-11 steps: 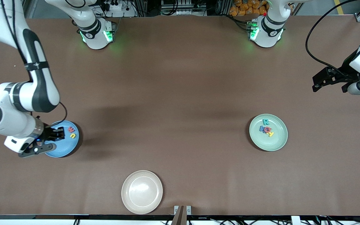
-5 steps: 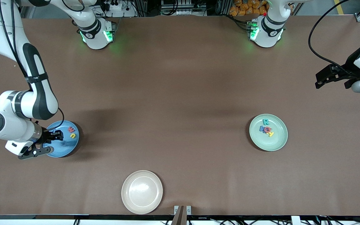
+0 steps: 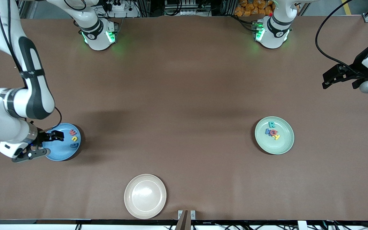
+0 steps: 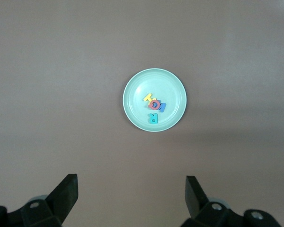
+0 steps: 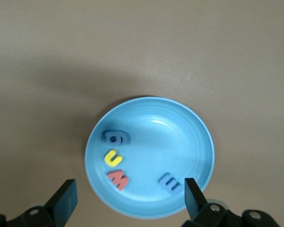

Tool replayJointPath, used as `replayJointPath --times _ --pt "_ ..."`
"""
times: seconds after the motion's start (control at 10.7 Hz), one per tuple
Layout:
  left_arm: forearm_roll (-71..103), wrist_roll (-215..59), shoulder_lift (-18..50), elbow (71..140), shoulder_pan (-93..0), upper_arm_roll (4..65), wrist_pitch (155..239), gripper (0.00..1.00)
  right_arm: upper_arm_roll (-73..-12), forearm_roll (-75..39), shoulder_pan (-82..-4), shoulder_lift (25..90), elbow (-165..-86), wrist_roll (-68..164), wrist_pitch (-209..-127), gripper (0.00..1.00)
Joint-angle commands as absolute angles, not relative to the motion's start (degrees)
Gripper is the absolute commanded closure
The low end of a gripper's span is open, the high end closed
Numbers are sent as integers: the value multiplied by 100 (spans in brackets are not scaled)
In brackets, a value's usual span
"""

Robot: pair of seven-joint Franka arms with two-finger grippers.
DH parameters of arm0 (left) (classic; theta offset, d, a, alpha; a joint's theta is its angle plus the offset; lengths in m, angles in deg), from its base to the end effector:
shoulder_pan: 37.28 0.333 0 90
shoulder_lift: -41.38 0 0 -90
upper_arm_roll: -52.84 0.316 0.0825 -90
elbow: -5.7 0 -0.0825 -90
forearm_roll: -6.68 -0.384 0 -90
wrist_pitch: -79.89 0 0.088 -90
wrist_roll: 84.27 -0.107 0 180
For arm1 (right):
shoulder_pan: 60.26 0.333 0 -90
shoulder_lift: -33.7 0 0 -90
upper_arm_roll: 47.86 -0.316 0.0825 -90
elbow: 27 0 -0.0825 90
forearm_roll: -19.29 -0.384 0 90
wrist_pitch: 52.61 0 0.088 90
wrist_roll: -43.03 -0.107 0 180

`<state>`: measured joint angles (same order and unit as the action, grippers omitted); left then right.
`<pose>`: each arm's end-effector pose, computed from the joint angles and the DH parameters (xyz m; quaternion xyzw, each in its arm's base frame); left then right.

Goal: Sort upper and lower case letters into plates
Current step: 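Open the right gripper to drop the a onto the blue plate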

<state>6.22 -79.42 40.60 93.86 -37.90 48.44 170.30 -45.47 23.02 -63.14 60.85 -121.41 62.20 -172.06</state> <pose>0.5579 -0.0478 0.6328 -0.9999 0.0015 -0.0131 0.0024 0.6692 -0.0618 0.3361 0.9894 0.1394 -0.0258 0.0329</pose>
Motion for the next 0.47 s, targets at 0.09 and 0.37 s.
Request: replayJointPath --times 0.09,0.37 --pt "721 -7847 4103 9315 -3833 4880 16884 0 -4601 2324 -6114 5227 -12402 6079 -16591 0" --pt "712 -7847 4103 9315 -3824 4880 16875 0 -4698 2324 -6079 4331 -12964 6025 -16572 0"
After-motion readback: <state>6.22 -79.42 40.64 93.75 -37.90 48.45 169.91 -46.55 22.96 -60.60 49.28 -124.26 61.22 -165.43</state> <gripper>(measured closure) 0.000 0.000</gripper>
